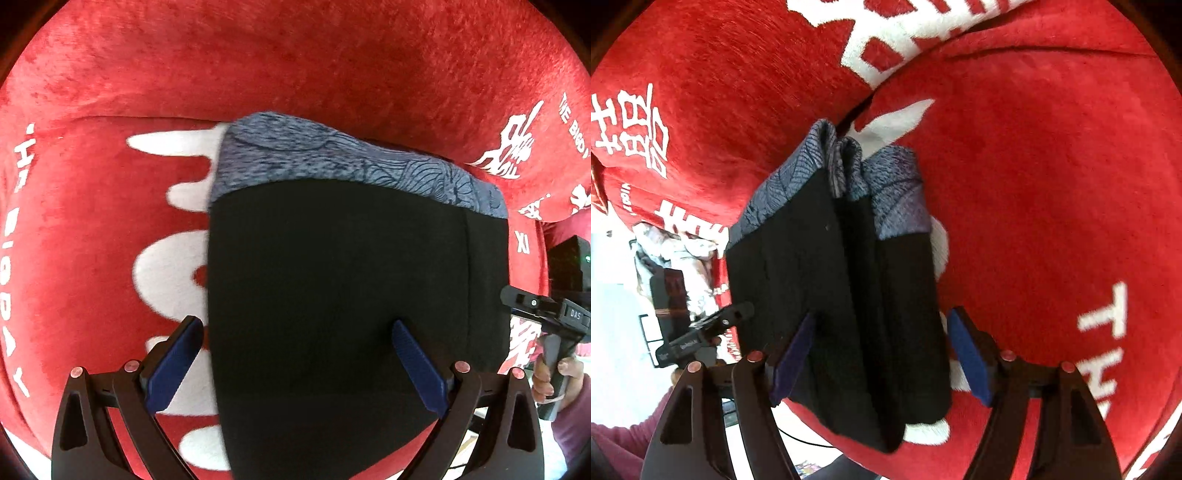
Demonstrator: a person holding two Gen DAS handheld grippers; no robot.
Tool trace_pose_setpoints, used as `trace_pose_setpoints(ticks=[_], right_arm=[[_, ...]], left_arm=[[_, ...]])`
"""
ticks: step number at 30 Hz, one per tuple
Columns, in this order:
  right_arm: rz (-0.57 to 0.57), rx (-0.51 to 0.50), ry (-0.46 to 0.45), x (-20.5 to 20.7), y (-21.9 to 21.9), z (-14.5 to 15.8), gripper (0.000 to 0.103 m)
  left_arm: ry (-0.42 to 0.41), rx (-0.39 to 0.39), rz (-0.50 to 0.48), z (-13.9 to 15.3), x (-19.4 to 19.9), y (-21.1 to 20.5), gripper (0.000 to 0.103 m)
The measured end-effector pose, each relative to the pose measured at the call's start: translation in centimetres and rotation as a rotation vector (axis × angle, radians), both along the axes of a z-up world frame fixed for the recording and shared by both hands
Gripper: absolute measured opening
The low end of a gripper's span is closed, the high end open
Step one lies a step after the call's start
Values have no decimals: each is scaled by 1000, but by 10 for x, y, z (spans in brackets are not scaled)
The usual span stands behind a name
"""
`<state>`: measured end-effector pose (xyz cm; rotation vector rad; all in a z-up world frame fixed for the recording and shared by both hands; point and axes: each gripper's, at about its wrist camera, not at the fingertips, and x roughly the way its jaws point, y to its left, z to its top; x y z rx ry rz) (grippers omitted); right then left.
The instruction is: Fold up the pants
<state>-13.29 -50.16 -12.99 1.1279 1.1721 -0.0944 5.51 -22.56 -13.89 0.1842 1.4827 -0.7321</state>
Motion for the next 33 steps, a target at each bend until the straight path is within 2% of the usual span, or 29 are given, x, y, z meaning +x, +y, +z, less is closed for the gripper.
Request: trace_pose_setpoints(ticks=[3, 8, 11, 16, 17, 18, 20, 23, 26, 31, 33], right_arm=[[5, 20, -2, 6, -2, -7, 78], [-57, 90, -16, 0, -15, -19, 80], [-53, 86, -21, 0, -16, -21, 80], [-54, 99, -18, -1, -19, -22, 79], [-52, 102, -18, 0, -19, -22, 65], [-57, 129, -32, 1, -17, -21, 63], [-59, 118, -45, 0, -14, -17, 55], [-76, 126, -76, -4, -9, -10, 47], [-93, 151, -108, -9, -5, -1, 44], [-70, 182, -124, -13, 13, 18, 43], [-66, 200, -132, -15, 24, 23, 43]], left_arm=[[16, -19, -4, -7, 2, -10, 102], [49, -47, 9, -19, 6, -22, 103], [73, -75, 30, -26, 6, -20, 103], [66, -78, 32, -23, 4, -16, 103], [66, -85, 36, -22, 4, -14, 96], [63, -111, 36, -17, 1, -13, 91], [33, -133, 21, -6, -3, -2, 76], [4, -167, 10, 10, -10, 8, 63], [5, -196, 9, 23, -13, 17, 59], [-11, -186, -9, 44, -29, 32, 59], [-9, -188, 0, 53, -35, 51, 59]])
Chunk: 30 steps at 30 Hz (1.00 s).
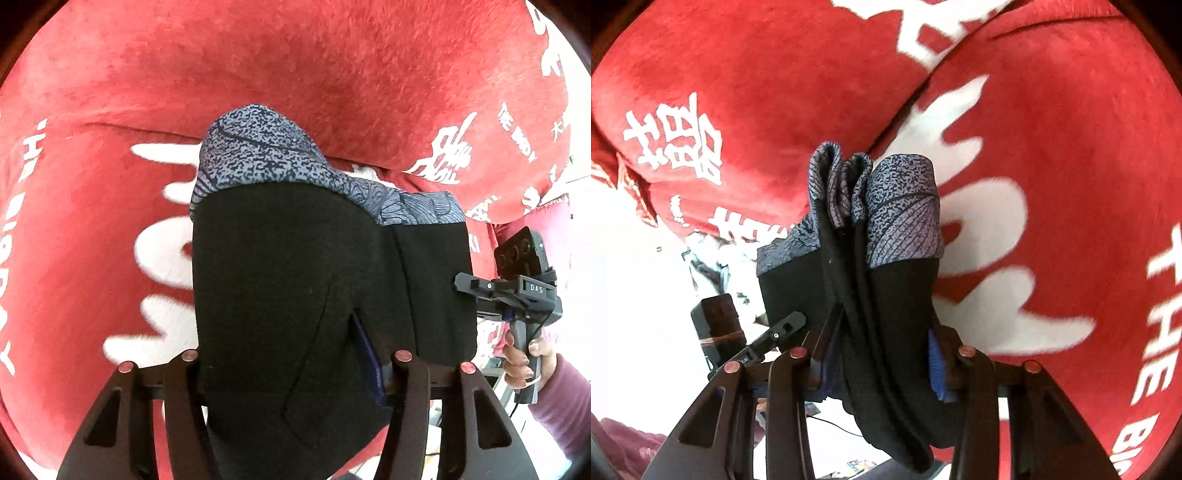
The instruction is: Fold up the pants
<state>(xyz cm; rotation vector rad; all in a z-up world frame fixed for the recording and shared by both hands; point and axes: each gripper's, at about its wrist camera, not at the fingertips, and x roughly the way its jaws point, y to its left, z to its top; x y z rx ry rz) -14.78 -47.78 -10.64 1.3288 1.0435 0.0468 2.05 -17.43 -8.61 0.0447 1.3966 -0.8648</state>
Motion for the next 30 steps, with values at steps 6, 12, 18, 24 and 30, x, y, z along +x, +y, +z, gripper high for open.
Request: trace_pose_setpoints(ticks=[6, 12, 18, 24, 30], right_arm=[[3, 56, -25, -1, 45, 5, 43], [75, -93, 83, 16, 81, -16, 44], [111, -207, 160, 18, 84, -16, 62], [102, -275, 235, 8, 85, -6, 67], [101, -345, 283, -2, 96, 19, 79]], left_arm=[[-32, 54, 19, 3, -10, 44, 59], [-21, 148, 116, -39, -3, 71, 80], [-71, 165, 137, -36, -5, 80, 90], [-157, 246, 146, -15, -11, 93, 90], [-191, 300, 113, 9, -32, 96, 90]])
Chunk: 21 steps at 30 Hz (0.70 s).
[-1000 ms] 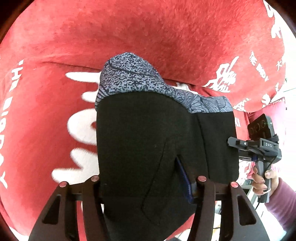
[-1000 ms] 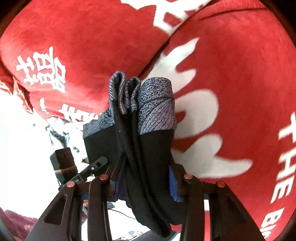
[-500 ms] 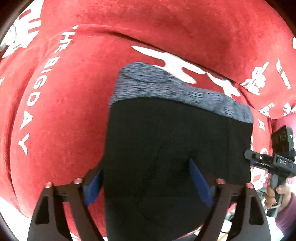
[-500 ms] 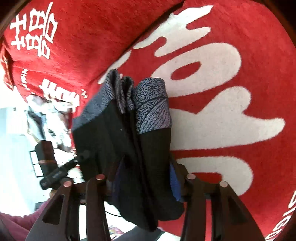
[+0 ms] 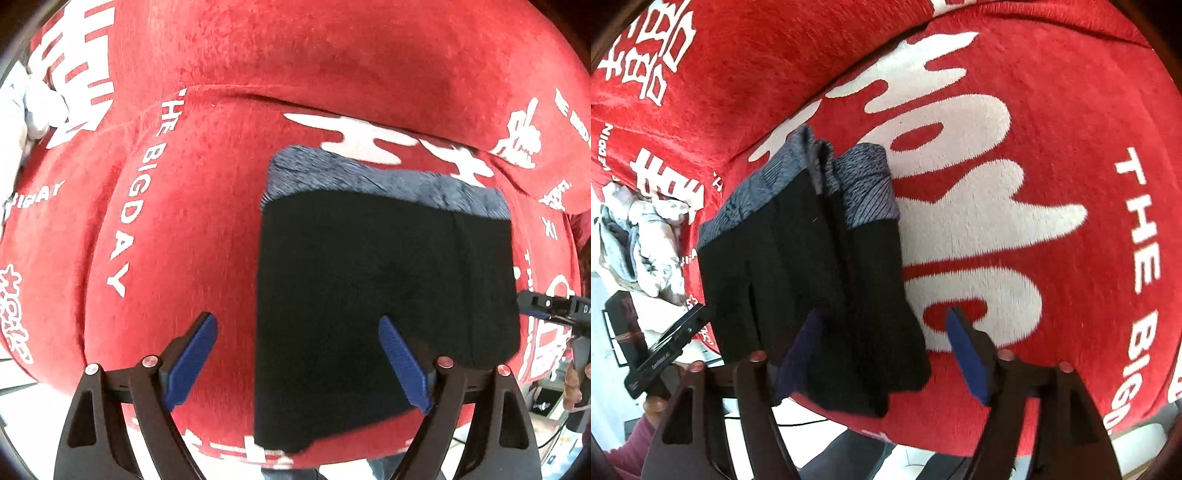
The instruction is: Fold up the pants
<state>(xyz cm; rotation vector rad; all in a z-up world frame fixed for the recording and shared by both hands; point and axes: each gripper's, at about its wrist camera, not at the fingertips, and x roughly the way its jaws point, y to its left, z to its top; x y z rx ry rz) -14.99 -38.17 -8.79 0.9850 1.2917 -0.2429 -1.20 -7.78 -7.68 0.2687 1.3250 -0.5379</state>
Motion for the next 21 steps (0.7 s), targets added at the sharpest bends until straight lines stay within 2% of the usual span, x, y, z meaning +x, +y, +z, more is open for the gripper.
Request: trace_pose_setpoints(ticks=[4, 9, 11, 17, 18, 19, 21], right_arm=[[29, -35, 10, -1, 15, 19, 80], [75, -136, 19, 4, 39, 50, 91], [91, -165, 16, 7, 49, 60, 103], [112, -263, 29, 11, 66, 86, 103], [115, -277, 41, 13, 68, 89, 103], [121, -289, 56, 14, 70, 92, 103], [131, -314, 88, 15, 75, 96, 103]], left_arm=[[-26, 47, -20, 15, -19, -7, 90], [-67, 74, -51, 32, -39, -18, 90], [-67, 80, -53, 37, -44, -20, 90], [-78, 134, -59, 48, -56, -26, 90], [-78, 145, -58, 49, -58, -27, 93], [-76, 159, -57, 50, -59, -27, 103], [-82, 174, -58, 55, -61, -28, 103]])
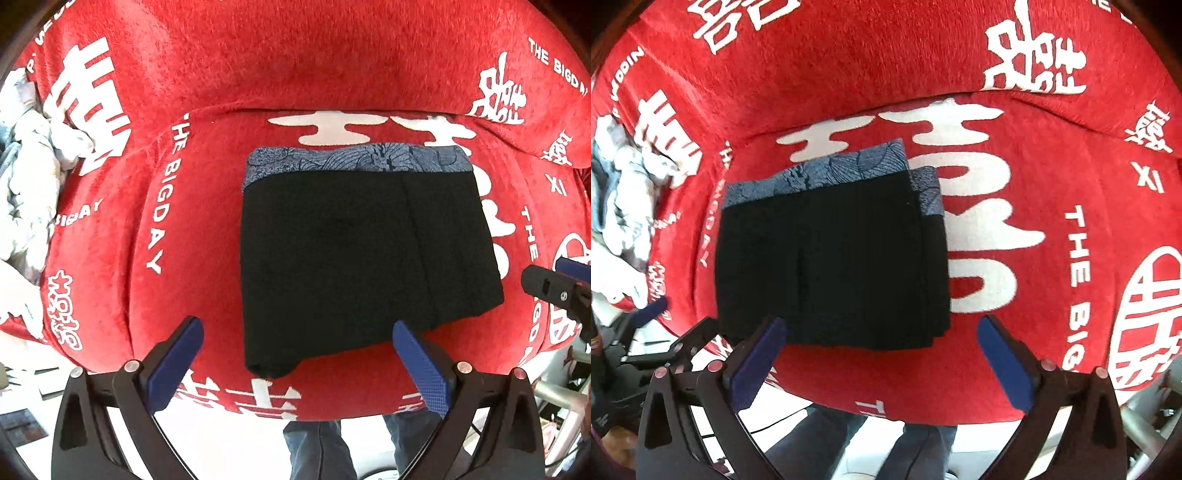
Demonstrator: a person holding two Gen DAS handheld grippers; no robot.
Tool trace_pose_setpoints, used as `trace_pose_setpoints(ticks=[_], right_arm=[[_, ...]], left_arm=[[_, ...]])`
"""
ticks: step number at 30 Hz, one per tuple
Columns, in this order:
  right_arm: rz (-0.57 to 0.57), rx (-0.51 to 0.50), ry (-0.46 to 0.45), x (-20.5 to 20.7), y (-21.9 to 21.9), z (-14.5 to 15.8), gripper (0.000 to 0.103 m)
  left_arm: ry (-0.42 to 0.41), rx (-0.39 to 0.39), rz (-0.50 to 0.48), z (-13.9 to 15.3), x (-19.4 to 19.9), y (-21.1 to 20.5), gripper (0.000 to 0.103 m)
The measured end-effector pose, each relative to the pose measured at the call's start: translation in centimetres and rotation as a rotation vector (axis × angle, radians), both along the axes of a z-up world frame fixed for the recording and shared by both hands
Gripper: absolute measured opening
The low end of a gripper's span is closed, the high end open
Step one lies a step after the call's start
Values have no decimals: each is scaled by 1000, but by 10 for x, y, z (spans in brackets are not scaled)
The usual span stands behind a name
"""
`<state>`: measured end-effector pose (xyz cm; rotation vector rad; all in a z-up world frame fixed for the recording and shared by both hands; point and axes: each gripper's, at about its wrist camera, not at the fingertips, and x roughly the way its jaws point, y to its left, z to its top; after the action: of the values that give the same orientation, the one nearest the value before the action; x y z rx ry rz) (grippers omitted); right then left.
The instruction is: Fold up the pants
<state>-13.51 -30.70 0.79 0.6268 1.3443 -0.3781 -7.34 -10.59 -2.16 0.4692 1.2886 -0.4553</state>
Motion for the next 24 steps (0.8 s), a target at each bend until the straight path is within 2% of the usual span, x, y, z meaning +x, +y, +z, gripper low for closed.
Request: trace_pose_setpoints(ticks=[14, 24], right_arm=[[13, -41, 83, -4, 26, 25, 103], [29, -81, 90, 2, 33, 44, 103]], left_arm=[[-11, -5, -2, 31, -13, 1, 103], [-28, -8, 22, 52, -11, 5, 103]])
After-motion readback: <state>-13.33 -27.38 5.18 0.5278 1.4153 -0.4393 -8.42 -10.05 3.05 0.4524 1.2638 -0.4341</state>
